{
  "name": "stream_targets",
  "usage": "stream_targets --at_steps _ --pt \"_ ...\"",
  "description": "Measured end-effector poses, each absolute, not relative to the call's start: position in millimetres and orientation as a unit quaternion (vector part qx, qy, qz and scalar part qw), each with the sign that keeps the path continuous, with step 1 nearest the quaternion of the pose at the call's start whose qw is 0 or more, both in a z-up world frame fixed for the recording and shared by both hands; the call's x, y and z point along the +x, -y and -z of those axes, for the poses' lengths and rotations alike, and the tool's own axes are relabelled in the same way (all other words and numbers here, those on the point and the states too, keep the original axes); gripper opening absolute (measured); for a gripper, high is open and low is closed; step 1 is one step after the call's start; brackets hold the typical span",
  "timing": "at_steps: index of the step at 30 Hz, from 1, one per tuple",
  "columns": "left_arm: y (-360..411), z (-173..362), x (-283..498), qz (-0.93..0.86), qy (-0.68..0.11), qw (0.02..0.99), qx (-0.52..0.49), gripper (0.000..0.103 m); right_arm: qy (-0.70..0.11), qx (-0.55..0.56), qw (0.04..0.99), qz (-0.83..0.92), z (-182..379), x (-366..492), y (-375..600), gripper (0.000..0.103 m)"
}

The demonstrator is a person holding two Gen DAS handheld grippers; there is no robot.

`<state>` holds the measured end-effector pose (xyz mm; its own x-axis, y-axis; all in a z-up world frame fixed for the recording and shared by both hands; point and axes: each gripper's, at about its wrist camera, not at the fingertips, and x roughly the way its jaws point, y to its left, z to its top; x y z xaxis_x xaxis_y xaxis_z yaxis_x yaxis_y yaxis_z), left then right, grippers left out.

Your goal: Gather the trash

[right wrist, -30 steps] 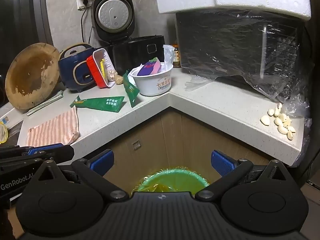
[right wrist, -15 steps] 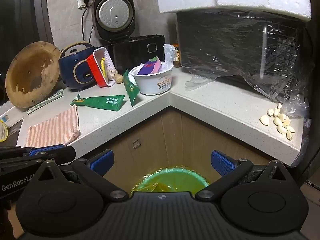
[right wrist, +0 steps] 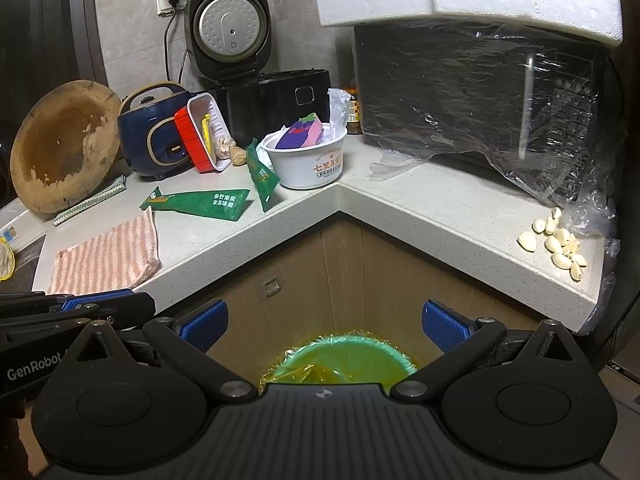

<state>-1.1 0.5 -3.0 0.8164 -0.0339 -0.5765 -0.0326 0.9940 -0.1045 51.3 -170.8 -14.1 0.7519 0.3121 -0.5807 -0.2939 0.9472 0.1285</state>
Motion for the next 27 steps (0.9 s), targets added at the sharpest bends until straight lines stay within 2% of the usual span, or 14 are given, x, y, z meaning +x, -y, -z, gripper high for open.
stream_targets --at_steps 27 --pt "-4.9 6.4 -0.8 -0.007 -0.305 0.95 -0.065 0.015 -0.318 0.011 0.934 -0.159 17.7 53.7 167.9 0.103"
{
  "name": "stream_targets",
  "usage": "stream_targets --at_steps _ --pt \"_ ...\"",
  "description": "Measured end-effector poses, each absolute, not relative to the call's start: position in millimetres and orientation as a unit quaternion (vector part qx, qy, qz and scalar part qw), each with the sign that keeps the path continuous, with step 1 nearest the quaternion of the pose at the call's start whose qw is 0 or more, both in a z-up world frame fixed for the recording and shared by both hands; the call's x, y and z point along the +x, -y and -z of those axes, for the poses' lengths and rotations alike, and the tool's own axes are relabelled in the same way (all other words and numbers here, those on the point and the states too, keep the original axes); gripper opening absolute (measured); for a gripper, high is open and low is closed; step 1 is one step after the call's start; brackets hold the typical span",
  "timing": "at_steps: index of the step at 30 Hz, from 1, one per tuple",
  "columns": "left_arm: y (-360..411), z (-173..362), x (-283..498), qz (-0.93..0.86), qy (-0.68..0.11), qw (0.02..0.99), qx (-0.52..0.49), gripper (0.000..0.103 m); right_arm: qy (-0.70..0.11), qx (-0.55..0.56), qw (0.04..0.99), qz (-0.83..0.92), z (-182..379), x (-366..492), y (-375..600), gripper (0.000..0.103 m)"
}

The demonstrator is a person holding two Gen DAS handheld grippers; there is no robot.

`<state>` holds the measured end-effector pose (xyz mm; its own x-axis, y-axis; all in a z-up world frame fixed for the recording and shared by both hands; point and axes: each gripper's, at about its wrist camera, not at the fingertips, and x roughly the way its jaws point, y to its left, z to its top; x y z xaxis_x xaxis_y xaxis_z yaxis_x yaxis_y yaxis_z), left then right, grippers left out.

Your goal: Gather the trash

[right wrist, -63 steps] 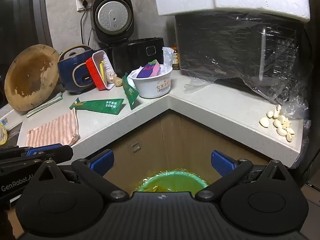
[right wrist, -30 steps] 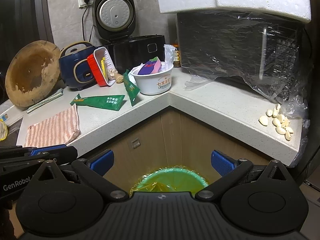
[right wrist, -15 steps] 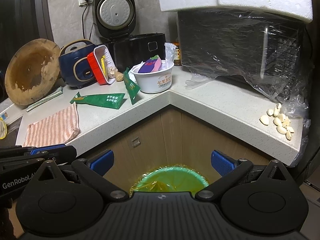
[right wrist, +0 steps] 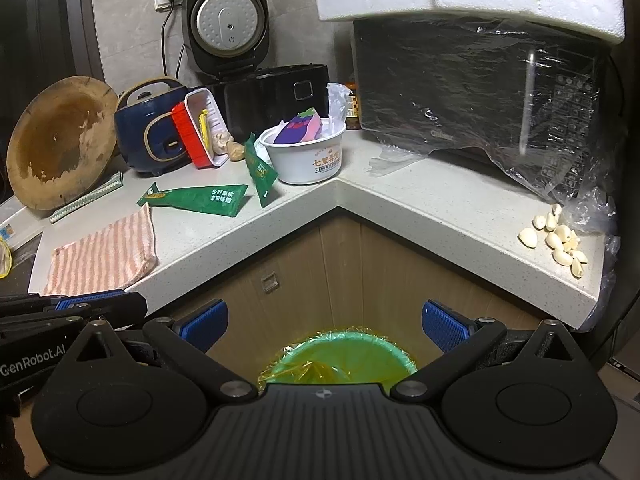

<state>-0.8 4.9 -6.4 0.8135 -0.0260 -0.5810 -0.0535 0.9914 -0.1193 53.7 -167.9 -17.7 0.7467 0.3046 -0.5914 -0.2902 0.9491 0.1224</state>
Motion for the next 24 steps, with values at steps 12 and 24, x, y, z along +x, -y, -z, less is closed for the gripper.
stream_targets --at_steps 12,24 --pt "-7.4 7.8 0.1 -0.012 -0.308 0.949 -0.071 0.015 -0.32 0.01 0.934 -0.16 19.3 53.3 165.2 0.103" --pt "-16.8 15.2 17.8 -0.01 -0.326 0.942 -0.085 0.015 -0.334 0.0 0.929 -0.157 21.4 70.4 157.3 0.103"
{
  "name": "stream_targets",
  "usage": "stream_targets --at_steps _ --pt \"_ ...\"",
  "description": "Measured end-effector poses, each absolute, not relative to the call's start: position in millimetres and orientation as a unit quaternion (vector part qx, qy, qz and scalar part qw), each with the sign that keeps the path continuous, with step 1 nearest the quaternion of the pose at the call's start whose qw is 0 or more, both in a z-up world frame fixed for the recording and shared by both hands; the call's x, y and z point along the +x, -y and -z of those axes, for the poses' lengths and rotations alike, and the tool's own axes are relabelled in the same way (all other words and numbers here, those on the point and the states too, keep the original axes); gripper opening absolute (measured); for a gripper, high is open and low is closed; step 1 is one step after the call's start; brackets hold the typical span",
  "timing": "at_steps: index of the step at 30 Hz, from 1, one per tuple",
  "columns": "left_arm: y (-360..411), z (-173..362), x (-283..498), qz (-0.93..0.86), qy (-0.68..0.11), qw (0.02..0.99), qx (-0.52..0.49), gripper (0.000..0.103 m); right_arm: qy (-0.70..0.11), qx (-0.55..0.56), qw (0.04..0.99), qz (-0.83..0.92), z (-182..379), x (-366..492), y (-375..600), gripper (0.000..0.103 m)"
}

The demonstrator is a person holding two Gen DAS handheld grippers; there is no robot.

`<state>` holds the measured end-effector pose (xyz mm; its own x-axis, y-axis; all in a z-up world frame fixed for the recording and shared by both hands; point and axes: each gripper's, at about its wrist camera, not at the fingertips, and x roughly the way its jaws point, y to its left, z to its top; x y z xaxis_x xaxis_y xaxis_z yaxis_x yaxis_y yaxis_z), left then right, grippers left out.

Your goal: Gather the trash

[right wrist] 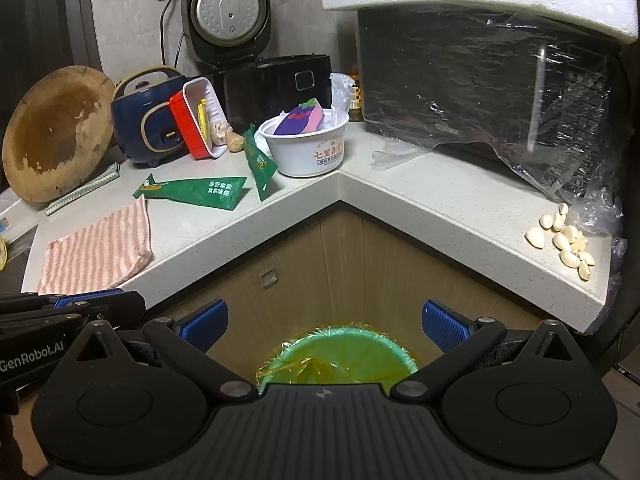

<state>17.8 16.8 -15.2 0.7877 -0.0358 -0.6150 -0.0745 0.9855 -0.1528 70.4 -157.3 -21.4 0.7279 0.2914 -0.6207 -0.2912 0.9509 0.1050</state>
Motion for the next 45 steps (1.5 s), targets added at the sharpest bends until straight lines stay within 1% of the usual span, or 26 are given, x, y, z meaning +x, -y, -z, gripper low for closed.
stream_targets --at_steps 8,13,16,18,20,22,24,26,30,33,37,39,41,45 --pt "-45.9 20.9 48.4 -0.017 -0.343 0.933 -0.106 0.015 -0.344 -0.014 0.928 -0.145 24.5 93.5 154.7 0.103" --pt "-100.7 17.7 80.6 -0.046 -0.339 0.925 -0.167 0.016 -0.309 0.013 0.945 -0.109 11.7 121.7 174.7 0.103" --pt "-136.5 21.3 102.2 -0.028 -0.331 0.918 -0.219 0.017 -0.301 0.032 0.949 -0.084 8.3 143.1 175.3 0.103" --pt "-156.1 24.8 118.0 0.002 -0.32 0.914 -0.248 0.017 -0.314 0.051 0.944 -0.09 11.2 159.1 168.3 0.103" --pt "-171.5 27.1 135.3 0.036 -0.308 0.91 -0.274 0.017 -0.346 0.056 0.931 -0.105 17.1 174.0 154.6 0.103" --pt "-180.6 26.6 153.2 0.049 -0.299 0.911 -0.279 0.017 -0.365 0.047 0.924 -0.108 22.8 185.0 133.8 0.103" --pt "-180.6 25.5 176.0 0.055 -0.317 0.913 -0.249 0.017 -0.368 0.034 0.925 -0.092 24.3 189.2 115.1 0.103" --pt "-181.6 30.4 196.6 0.075 -0.334 0.908 -0.241 0.017 -0.358 0.026 0.929 -0.084 21.4 192.9 103.2 0.103" --pt "-181.2 41.1 224.1 0.103 -0.358 0.884 -0.283 0.017 -0.342 0.017 0.937 -0.068 11.1 209.9 98.6 0.103" --pt "-176.6 45.3 233.2 0.12 -0.344 0.883 -0.295 0.017 -0.338 0.016 0.94 -0.051 8.8 229.6 110.1 0.103" --pt "-167.2 53.6 250.4 0.076 -0.354 0.883 -0.299 0.017 -0.347 0.026 0.936 -0.049 19.7 265.9 130.0 0.103" --pt "-163.3 55.8 254.6 0.043 -0.36 0.876 -0.318 0.017 -0.348 0.025 0.935 -0.057 26.4 283.2 138.1 0.103" --pt "-162.1 56.2 257.3 0.046 -0.364 0.865 -0.342 0.017 -0.357 0.028 0.931 -0.067 34.2 298.6 147.2 0.103" --pt "-159.8 50.0 270.2 0.031 -0.376 0.869 -0.32 0.017 -0.367 0.048 0.926 -0.077 53.1 328.6 167.8 0.103"
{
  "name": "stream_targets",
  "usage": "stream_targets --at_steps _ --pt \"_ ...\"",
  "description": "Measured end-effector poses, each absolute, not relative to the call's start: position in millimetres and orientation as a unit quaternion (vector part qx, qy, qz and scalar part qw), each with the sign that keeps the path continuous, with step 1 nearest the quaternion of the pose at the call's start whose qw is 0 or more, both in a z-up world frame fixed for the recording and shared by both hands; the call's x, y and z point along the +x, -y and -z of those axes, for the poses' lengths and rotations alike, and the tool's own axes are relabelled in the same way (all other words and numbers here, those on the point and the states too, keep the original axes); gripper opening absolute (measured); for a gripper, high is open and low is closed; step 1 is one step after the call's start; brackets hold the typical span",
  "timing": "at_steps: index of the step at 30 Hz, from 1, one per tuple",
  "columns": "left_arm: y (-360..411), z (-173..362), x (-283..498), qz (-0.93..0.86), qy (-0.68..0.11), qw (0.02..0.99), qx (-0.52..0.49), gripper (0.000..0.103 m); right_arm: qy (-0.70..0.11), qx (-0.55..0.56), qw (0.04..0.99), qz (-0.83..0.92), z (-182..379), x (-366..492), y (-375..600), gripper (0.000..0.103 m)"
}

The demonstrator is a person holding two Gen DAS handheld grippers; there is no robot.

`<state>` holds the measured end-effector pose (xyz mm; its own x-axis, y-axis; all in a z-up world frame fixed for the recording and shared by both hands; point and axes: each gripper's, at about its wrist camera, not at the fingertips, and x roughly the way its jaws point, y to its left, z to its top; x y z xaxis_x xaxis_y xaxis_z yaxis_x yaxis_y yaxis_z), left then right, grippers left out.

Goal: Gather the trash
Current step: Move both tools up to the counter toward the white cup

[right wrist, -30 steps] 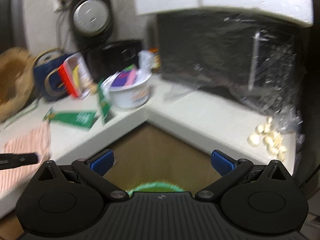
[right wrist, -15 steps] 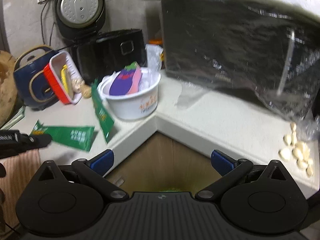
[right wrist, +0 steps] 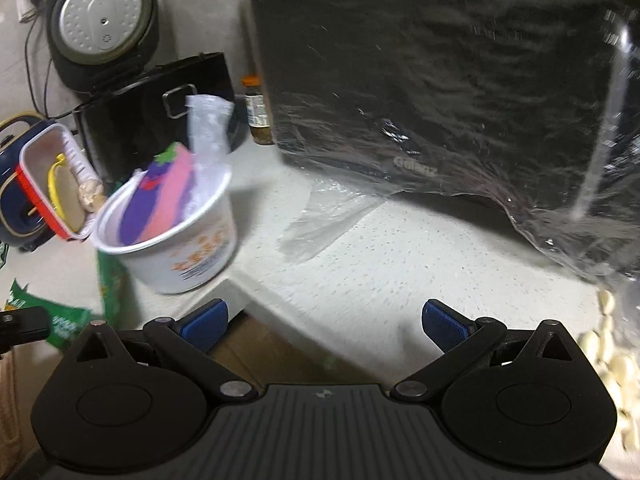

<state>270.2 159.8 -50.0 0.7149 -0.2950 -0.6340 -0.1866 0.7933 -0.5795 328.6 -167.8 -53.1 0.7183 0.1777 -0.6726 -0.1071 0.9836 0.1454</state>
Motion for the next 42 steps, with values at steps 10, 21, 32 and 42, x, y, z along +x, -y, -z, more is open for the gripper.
stream_targets --at_steps 10,21,32,42 --pt "-158.3 36.9 286.9 -0.005 -0.364 0.882 -0.3 0.017 -0.408 0.117 0.899 -0.104 87.4 369.3 188.4 0.103" --pt "-127.6 32.7 311.7 0.032 -0.351 0.914 -0.201 0.017 -0.413 0.08 0.903 -0.085 91.9 363.7 182.6 0.103" --pt "-129.9 62.8 301.0 0.014 -0.407 0.908 -0.101 0.017 -0.423 0.076 0.898 -0.092 86.1 360.8 172.3 0.1" --pt "-194.1 65.4 266.0 -0.078 -0.406 0.901 -0.134 0.017 -0.35 -0.017 0.926 -0.14 49.6 337.0 110.3 0.1"
